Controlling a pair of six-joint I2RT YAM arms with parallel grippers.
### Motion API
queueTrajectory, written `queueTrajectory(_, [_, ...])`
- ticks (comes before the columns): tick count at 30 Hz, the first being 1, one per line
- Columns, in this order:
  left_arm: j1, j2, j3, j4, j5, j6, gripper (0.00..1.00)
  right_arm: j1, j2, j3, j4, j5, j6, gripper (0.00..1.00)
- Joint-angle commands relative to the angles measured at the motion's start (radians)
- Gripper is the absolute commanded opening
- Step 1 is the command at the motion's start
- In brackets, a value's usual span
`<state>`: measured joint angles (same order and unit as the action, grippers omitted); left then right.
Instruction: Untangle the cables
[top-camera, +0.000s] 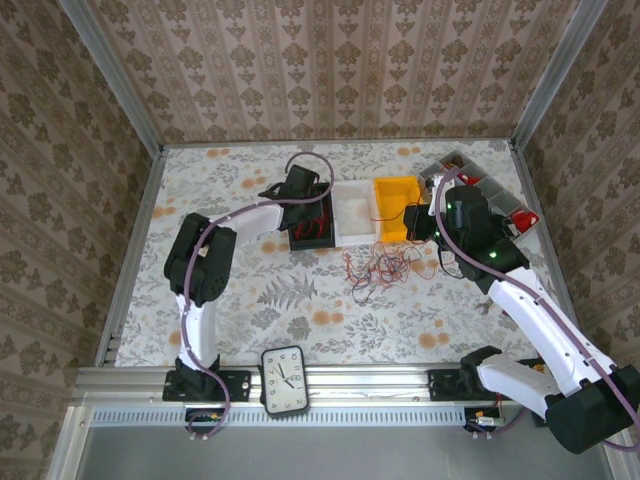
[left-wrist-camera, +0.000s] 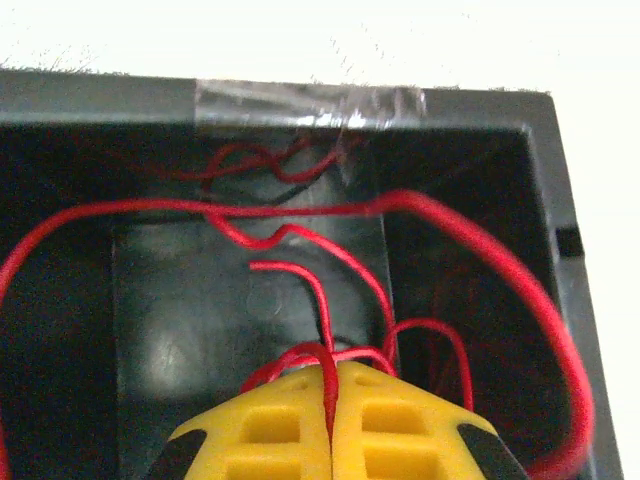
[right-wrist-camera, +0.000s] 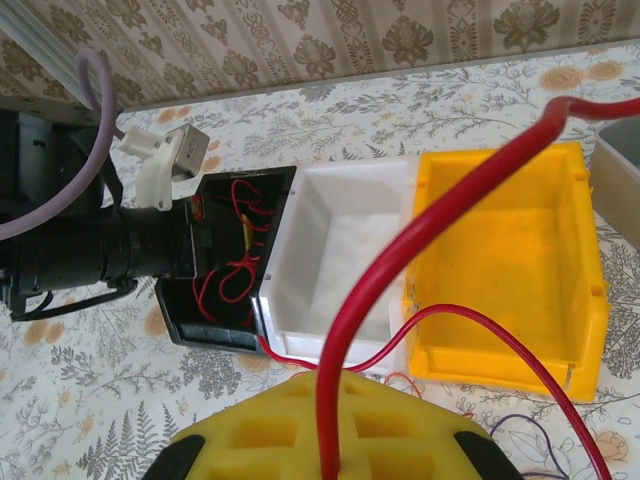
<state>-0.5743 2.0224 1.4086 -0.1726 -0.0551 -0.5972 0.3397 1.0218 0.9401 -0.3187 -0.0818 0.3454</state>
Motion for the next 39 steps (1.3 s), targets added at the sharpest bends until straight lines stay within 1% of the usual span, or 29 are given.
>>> queueTrajectory(1, [-0.007,0.062,0.015,-0.044,0.052,-0.048,0.0,-0.005,-0.017,-0.019,0.007,0.005,0.017,0.03])
queueTrajectory(3, [-0.007,0.054,0.035,-0.062,0.051,-0.053,0.01,-0.005,-0.015,-0.021,0.011,0.001,0.023,0.03])
queueTrajectory(5, [-0.007,0.035,0.061,-0.091,0.045,-0.054,0.1,-0.004,-0.013,-0.022,0.013,-0.003,0.024,0.03])
queueTrajectory(9, [-0.013,-0.009,0.109,-0.141,0.022,-0.038,0.44,-0.005,-0.006,-0.019,0.019,-0.007,0.028,0.03])
queueTrajectory(11, [-0.016,-0.036,0.13,-0.167,0.014,-0.034,0.56,-0.005,-0.002,-0.017,0.022,-0.014,0.03,0.03])
queueTrajectory(14, [-0.013,-0.098,0.132,-0.182,-0.015,-0.035,0.61,-0.004,0.005,-0.016,0.028,-0.022,0.034,0.03])
queueTrajectory(16, [-0.008,-0.155,0.113,-0.176,-0.035,-0.035,0.62,-0.004,0.01,-0.014,0.033,-0.033,0.04,0.03])
queueTrajectory(17, [-0.004,-0.188,0.097,-0.166,-0.046,-0.032,0.63,-0.003,0.014,-0.014,0.037,-0.04,0.043,0.03])
queueTrajectory(19, [0.003,-0.255,0.049,-0.128,-0.057,-0.025,0.67,-0.004,0.022,-0.014,0.042,-0.058,0.047,0.03])
queueTrajectory(20, [0.009,-0.282,0.019,-0.105,-0.057,-0.016,0.7,-0.002,0.029,-0.012,0.044,-0.069,0.049,0.03])
queueTrajectory(22, [0.019,-0.34,-0.036,-0.06,-0.049,0.008,0.71,-0.002,0.043,-0.008,0.049,-0.09,0.052,0.03])
queueTrajectory(24, [0.029,-0.384,-0.092,-0.006,0.007,0.058,0.72,0.0,0.06,-0.001,0.058,-0.105,0.059,0.03])
queueTrajectory(26, [0.028,-0.431,-0.167,0.098,0.139,0.142,0.73,-0.002,0.081,0.006,0.074,-0.134,0.073,0.03])
queueTrajectory(27, [0.023,-0.45,-0.195,0.134,0.188,0.166,0.75,-0.002,0.093,0.01,0.083,-0.152,0.084,0.03])
queueTrajectory(29, [0.013,-0.484,-0.261,0.223,0.322,0.201,0.77,-0.005,0.126,0.019,0.113,-0.225,0.11,0.03])
queueTrajectory(32, [-0.004,-0.511,-0.326,0.338,0.487,0.228,0.8,-0.005,0.176,0.029,0.164,-0.342,0.158,0.03])
queueTrajectory(35, [-0.037,-0.527,-0.334,0.348,0.561,0.291,0.82,-0.007,0.215,0.034,0.221,-0.42,0.207,0.03])
queueTrajectory(39, [-0.062,-0.526,-0.32,0.309,0.605,0.351,0.87,-0.01,0.25,0.046,0.271,-0.491,0.254,0.03])
